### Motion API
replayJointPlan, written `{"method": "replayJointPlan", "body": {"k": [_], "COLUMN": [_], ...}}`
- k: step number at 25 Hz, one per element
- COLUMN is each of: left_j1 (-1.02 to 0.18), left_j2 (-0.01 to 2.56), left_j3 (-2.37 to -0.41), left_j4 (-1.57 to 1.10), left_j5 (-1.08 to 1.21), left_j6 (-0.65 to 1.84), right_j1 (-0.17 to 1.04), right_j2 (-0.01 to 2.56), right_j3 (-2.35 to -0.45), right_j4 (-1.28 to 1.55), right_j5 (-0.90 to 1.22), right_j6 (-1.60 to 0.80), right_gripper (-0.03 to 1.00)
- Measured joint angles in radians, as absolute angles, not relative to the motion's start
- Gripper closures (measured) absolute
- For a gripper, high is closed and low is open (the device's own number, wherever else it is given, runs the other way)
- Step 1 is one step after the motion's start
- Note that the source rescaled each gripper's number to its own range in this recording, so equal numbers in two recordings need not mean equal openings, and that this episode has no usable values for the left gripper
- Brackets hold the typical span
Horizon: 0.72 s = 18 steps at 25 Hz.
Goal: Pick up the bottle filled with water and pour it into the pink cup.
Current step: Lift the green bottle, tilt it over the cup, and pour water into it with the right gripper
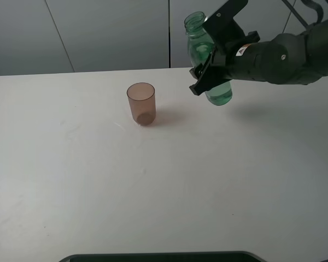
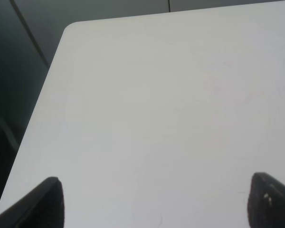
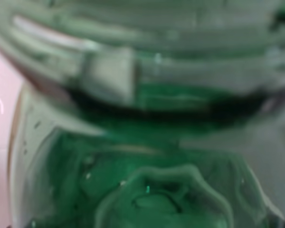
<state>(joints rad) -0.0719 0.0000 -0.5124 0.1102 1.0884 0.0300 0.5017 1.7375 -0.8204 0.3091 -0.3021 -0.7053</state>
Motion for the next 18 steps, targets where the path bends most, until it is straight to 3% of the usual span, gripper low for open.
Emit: {"method": "replayJointPlan", "body": {"k": [9, 18], "left_j1": [-0.072, -0.072], "left_j2": [0.0, 0.0], "left_j3": [-0.512, -0.512], "left_j4": [0.11, 0.11], "left_j5": [1.088, 1.088], "left_j6": [0.032, 0.032], "right_j1": [0.502, 0.502], "right_j2": [1.755, 1.769], "right_j3": [-0.825, -0.843], "right_j4": [0.382, 0.486], "right_j5": [-0.329, -0.354], "right_j6": [-1.035, -1.192], "right_gripper": [0.97, 0.97]}}
